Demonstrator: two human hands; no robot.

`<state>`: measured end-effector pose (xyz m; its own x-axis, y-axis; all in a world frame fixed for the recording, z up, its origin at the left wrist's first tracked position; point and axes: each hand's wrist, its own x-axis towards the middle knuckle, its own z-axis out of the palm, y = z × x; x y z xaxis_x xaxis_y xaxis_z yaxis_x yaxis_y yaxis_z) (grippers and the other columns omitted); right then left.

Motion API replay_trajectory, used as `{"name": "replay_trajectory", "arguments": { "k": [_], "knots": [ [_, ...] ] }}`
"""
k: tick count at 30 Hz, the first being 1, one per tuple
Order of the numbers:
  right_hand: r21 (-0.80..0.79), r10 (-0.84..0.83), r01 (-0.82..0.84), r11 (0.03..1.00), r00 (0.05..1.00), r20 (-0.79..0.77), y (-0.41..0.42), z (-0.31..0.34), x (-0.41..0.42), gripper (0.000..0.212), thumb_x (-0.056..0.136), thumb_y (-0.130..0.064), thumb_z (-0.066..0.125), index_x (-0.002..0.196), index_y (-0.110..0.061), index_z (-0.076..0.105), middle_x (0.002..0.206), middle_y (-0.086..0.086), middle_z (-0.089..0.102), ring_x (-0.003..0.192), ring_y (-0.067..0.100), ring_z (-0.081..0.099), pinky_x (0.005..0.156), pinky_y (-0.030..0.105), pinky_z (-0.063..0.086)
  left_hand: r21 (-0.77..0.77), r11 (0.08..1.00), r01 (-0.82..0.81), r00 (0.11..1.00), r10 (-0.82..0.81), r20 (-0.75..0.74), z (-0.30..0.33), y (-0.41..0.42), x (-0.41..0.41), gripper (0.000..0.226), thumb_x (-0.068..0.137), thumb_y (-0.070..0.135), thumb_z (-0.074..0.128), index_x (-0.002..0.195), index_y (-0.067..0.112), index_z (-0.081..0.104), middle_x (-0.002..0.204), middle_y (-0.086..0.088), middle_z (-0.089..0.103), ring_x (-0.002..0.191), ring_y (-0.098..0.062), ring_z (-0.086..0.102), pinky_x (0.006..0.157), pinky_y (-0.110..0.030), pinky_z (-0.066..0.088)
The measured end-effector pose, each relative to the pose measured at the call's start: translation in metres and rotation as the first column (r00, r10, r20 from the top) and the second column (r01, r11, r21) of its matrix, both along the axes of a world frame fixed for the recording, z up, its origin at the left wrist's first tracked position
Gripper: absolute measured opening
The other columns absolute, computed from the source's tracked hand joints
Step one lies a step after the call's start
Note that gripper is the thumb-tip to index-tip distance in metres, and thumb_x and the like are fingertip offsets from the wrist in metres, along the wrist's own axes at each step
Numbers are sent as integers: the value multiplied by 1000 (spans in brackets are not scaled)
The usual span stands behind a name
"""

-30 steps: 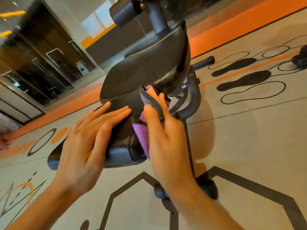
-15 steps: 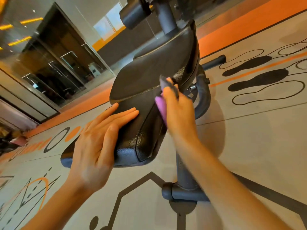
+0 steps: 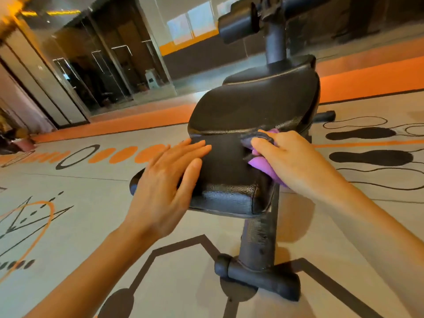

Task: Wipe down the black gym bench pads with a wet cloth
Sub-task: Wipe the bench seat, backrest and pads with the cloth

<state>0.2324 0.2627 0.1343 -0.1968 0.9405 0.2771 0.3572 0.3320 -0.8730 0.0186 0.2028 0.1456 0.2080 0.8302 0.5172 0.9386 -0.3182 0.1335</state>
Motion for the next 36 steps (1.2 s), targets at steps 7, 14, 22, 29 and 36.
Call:
{"name": "replay_trajectory", "arguments": {
  "k": [7, 14, 22, 29, 36],
  "knots": [
    [-7, 124, -127, 992, 952, 279, -37, 24, -3, 22, 95, -42, 42, 99, -38, 64, 60, -14, 63, 64, -3, 63, 47, 11, 39, 19, 993, -116, 964, 108, 241, -42, -8, -84, 55, 100, 48, 14, 152, 34, 26, 157, 16, 29, 145, 6, 21, 118, -8, 11],
    [140, 105, -304, 942, 666, 739, -30, 48, -95, 38, 102, -38, 33, 135, -29, 50, 110, -14, 61, 94, 6, 58, 64, 13, 42, 157, 987, -17, 851, -68, 520, -62, 5, -68, 55, 101, 42, 17, 152, 22, 27, 150, 10, 33, 140, -4, 34, 116, -21, 28],
    [140, 61, -252, 958, 652, 756, -12, 7, -35, 50, 79, -83, 9, 125, -75, 28, 132, -58, 22, 139, 3, 34, 106, 26, 33, 200, 980, 4, 845, -110, 523, -67, 11, -73, 52, 102, 38, 18, 152, 27, 21, 153, 9, 29, 144, -6, 28, 116, -10, 21],
    [166, 138, -406, 899, 621, 771, -28, 43, -130, 47, 99, -50, 29, 145, -43, 31, 142, -29, 40, 129, -8, 40, 108, 23, 39, 203, 978, 40, 818, -148, 555, -70, 13, -73, 60, 102, 47, 14, 156, 20, 15, 159, 16, 17, 151, -4, 9, 121, -25, 17],
    [136, 73, -268, 954, 646, 760, -31, 42, -105, 42, 96, -49, 31, 135, -44, 46, 118, -25, 62, 100, -14, 56, 85, 12, 49, 214, 973, 82, 801, -192, 567, -74, 15, -76, 58, 103, 46, 12, 156, 23, 9, 159, 21, 7, 151, -1, 3, 122, -16, 6]
  ]
}}
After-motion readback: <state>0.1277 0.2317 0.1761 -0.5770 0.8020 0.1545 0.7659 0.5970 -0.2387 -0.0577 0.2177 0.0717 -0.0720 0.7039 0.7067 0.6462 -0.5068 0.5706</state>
